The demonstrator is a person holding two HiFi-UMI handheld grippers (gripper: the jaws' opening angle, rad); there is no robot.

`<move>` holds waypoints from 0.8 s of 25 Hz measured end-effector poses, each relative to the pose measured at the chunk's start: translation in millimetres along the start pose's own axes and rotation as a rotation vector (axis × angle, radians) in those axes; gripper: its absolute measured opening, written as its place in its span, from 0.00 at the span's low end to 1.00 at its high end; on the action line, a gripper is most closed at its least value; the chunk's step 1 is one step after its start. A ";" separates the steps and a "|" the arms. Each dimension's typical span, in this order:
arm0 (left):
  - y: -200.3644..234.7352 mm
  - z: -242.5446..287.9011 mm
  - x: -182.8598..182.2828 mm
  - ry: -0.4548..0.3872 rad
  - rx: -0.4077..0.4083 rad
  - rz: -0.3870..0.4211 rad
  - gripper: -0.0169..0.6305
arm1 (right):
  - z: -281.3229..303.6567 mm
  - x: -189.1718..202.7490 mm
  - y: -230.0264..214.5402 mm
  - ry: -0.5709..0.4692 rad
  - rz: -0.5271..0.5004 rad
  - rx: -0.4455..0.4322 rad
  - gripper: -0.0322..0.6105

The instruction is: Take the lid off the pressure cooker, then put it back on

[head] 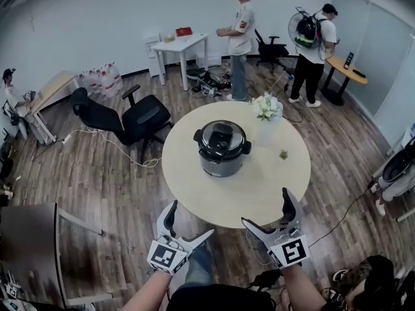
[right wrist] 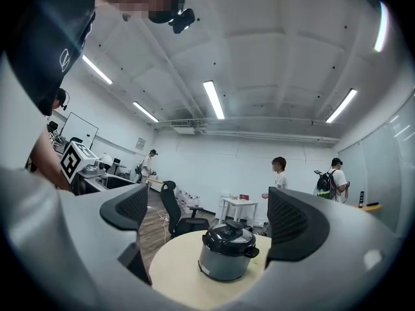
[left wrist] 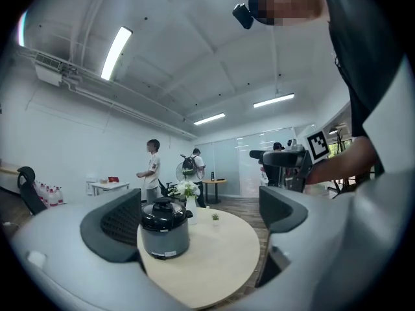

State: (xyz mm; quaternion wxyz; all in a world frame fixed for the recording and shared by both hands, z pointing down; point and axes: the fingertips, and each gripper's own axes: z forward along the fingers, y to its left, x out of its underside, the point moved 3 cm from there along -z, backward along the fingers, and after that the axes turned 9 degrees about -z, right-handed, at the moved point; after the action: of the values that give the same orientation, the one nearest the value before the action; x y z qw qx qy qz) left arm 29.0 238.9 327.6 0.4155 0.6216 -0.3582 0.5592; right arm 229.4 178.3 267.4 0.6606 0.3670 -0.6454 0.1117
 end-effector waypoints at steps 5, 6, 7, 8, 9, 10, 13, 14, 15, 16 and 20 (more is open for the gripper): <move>78.6 65.1 25.2 0.027 -0.007 -0.042 0.91 | 77.9 31.5 -31.4 0.043 0.012 0.019 0.97; 94.1 77.0 33.6 0.045 -0.007 -0.053 0.91 | 94.0 39.0 -36.2 0.055 0.017 0.019 0.97; 109.2 87.6 42.9 0.067 -0.006 -0.067 0.93 | 109.7 46.5 -39.9 0.069 0.023 0.019 0.97; 123.9 98.0 51.8 0.089 -0.002 -0.082 0.93 | 125.5 53.3 -43.8 0.082 0.026 0.019 0.97; 137.5 109.2 59.7 0.108 0.003 -0.094 0.93 | 141.4 58.7 -49.0 0.094 0.028 0.021 0.97; 149.4 121.2 66.5 0.125 0.011 -0.101 0.93 | 157.4 62.9 -55.1 0.102 0.027 0.021 0.97; 178.6 157.4 87.7 0.170 0.039 -0.132 0.93 | 202.5 74.0 -73.4 0.122 0.012 0.020 0.97; 187.5 167.6 95.6 0.185 0.049 -0.153 0.93 | 216.1 78.7 -78.4 0.131 0.013 0.020 0.97; 195.5 176.1 103.6 0.200 0.061 -0.172 0.93 | 228.2 83.5 -82.3 0.141 0.020 0.022 0.97; 202.4 183.8 111.3 0.215 0.074 -0.185 0.93 | 239.2 88.1 -85.5 0.153 0.024 0.023 0.97; 232.3 219.8 139.4 0.255 0.116 -0.203 0.93 | 284.2 106.8 -99.3 0.185 -0.013 0.017 0.97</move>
State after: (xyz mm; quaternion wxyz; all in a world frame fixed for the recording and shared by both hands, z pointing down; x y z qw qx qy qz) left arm -78.5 -52.5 486.5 0.4753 0.6015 -0.2051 0.6085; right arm 87.3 -105.3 304.3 0.7148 0.3648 -0.5784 0.1462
